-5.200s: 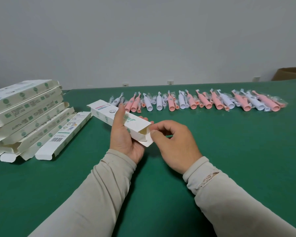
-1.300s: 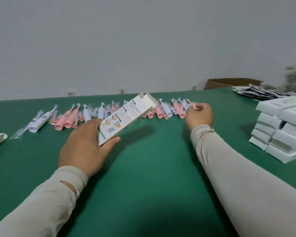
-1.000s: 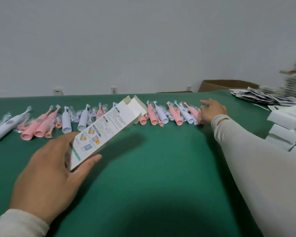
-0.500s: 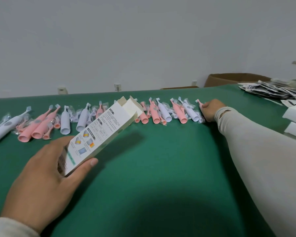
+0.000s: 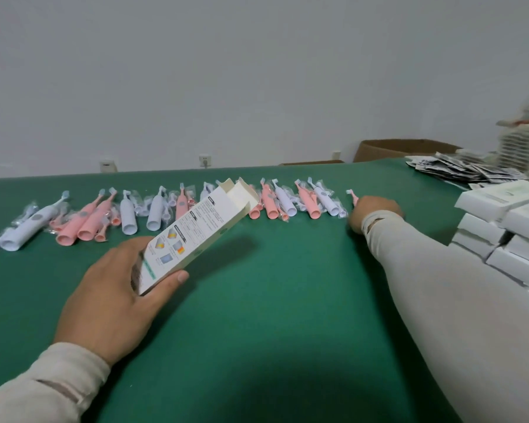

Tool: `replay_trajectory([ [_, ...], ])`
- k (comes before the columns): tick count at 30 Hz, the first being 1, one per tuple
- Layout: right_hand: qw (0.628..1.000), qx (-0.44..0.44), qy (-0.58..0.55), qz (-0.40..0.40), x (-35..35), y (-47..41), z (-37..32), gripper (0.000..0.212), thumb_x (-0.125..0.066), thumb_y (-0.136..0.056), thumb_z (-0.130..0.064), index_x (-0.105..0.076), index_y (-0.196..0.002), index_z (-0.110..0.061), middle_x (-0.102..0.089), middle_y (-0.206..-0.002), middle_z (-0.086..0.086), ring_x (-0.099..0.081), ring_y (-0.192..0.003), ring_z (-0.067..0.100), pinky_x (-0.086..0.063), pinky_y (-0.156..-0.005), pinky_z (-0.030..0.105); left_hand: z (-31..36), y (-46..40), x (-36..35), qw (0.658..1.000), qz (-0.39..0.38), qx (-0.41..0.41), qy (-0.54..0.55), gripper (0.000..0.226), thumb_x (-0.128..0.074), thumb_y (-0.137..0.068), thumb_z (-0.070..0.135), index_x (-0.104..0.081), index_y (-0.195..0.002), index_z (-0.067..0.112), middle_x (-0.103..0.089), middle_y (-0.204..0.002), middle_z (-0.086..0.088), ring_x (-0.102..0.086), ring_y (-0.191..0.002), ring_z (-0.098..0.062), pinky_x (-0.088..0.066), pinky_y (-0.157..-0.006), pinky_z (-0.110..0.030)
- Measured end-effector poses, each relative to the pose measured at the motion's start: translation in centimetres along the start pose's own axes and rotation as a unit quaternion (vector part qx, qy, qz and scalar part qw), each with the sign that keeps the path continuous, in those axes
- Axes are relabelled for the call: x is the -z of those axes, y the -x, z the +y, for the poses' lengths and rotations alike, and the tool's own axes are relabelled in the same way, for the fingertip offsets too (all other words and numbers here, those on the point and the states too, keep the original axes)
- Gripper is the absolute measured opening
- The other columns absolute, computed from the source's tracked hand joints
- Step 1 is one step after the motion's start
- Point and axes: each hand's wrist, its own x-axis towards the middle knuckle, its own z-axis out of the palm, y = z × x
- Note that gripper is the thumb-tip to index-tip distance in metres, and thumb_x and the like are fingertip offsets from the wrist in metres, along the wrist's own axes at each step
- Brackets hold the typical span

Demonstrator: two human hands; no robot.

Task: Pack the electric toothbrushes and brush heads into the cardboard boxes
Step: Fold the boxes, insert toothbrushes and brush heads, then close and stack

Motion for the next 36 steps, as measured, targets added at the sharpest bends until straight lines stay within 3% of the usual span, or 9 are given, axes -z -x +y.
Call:
replay_trajectory([
  [4,0.999,-0.025,-0.027,0.007,0.4,5.5,0.5,0.031,-0.060,-0.083,-0.029,-0.064,-0.113,-0.020,-0.067,-0.104,0.003,-0.064,-0.094,0.027,-0.048,-0.074,0.029,0.7,0.1,0.3,1.000,-0.011,0.009,0.010,0.065,-0.057,-0.073,0.073,-0.054,-0.126,0.035,-0.062,-0.106,0.008,-0.056,-0.092,-0.017,-0.047,-0.074,-0.036],
  [8,0.998,-0.002,-0.064,0.012,0.3,13.6,0.2,0.038,-0.051,-0.092,-0.039,-0.060,-0.123,-0.020,-0.063,-0.120,0.005,-0.060,-0.110,0.031,-0.042,-0.074,0.033,1.6,0.4,1.0,1.000,-0.018,0.020,0.000,0.065,-0.060,-0.076,0.070,-0.053,-0.129,0.032,-0.062,-0.114,0.002,-0.056,-0.097,-0.023,-0.049,-0.079,-0.039],
  [15,0.972,0.225,-0.069,0.026,1.2,26.9,-6.0,0.039,-0.050,-0.090,-0.038,-0.050,-0.125,-0.022,-0.058,-0.114,0.003,-0.055,-0.103,0.030,-0.039,-0.071,0.036,1.3,1.4,3.6,0.999,-0.018,0.019,-0.025,0.057,-0.063,-0.079,0.067,-0.054,-0.122,0.031,-0.062,-0.117,0.000,-0.056,-0.101,-0.024,-0.051,-0.083,-0.042],
  [18,0.952,0.296,-0.074,0.030,1.6,28.3,-10.3,0.033,-0.054,-0.091,-0.037,-0.049,-0.120,-0.022,-0.053,-0.100,0.001,-0.051,-0.095,0.027,-0.037,-0.068,0.035,-0.5,2.5,5.2,0.998,0.007,0.040,-0.043,0.060,-0.068,-0.079,0.060,-0.055,-0.126,0.025,-0.059,-0.125,-0.006,-0.052,-0.109,-0.027,-0.046,-0.090,-0.042],
  [23,0.945,0.299,-0.130,0.024,0.4,27.5,-12.9,0.020,-0.048,-0.088,-0.040,-0.049,-0.101,-0.025,-0.044,-0.085,-0.002,-0.049,-0.095,0.025,-0.036,-0.066,0.035,-3.4,3.7,6.5,0.996,0.023,0.082,-0.039,0.054,-0.079,-0.078,0.038,-0.056,-0.123,0.020,-0.054,-0.125,-0.008,-0.046,-0.117,-0.029,-0.038,-0.099,-0.041],
  [30,0.921,0.265,-0.275,0.080,-0.7,25.2,-12.0,0.035,-0.049,-0.085,-0.055,-0.061,-0.076,-0.024,-0.057,-0.075,-0.008,-0.053,-0.077,0.019,-0.036,-0.058,0.030,-2.8,2.8,6.5,0.995,0.090,0.040,-0.034,0.052,-0.080,-0.078,0.031,-0.055,-0.123,0.020,-0.057,-0.122,-0.005,-0.051,-0.113,-0.029,-0.043,-0.096,-0.043],
  [33,0.875,0.188,-0.439,0.081,0.3,24.0,-11.6,0.041,-0.047,-0.082,-0.052,-0.053,-0.064,-0.016,-0.055,-0.055,-0.008,-0.049,-0.051,0.016,-0.030,-0.049,0.026,-3.1,2.5,6.8,0.991,0.120,0.051,-0.020,0.051,-0.079,-0.078,0.029,-0.055,-0.123,0.022,-0.061,-0.120,-0.005,-0.054,-0.111,-0.032,-0.045,-0.094,-0.044],
  [34,0.836,0.161,-0.521,0.065,0.4,23.5,-11.4,0.038,-0.048,-0.081,-0.050,-0.050,-0.063,-0.016,-0.051,-0.053,-0.009,-0.043,-0.049,0.017,-0.029,-0.049,0.027,-3.3,2.5,6.8,0.991,0.118,0.056,-0.017,0.054,-0.078,-0.079,0.029,-0.053,-0.126,0.023,-0.061,-0.123,-0.004,-0.054,-0.113,-0.032,-0.045,-0.096,-0.044],
  [36,0.701,0.116,-0.704,-0.019,0.7,22.8,-10.7,0.032,-0.052,-0.083,-0.045,-0.058,-0.073,-0.015,-0.050,-0.062,-0.007,-0.039,-0.050,0.013,-0.032,-0.049,0.027,-3.4,2.7,6.9,0.993,0.104,0.044,-0.023,0.062,-0.077,-0.080,0.028,-0.049,-0.136,0.028,-0.058,-0.134,-0.001,-0.051,-0.121,-0.030,-0.042,-0.103,-0.045],
])
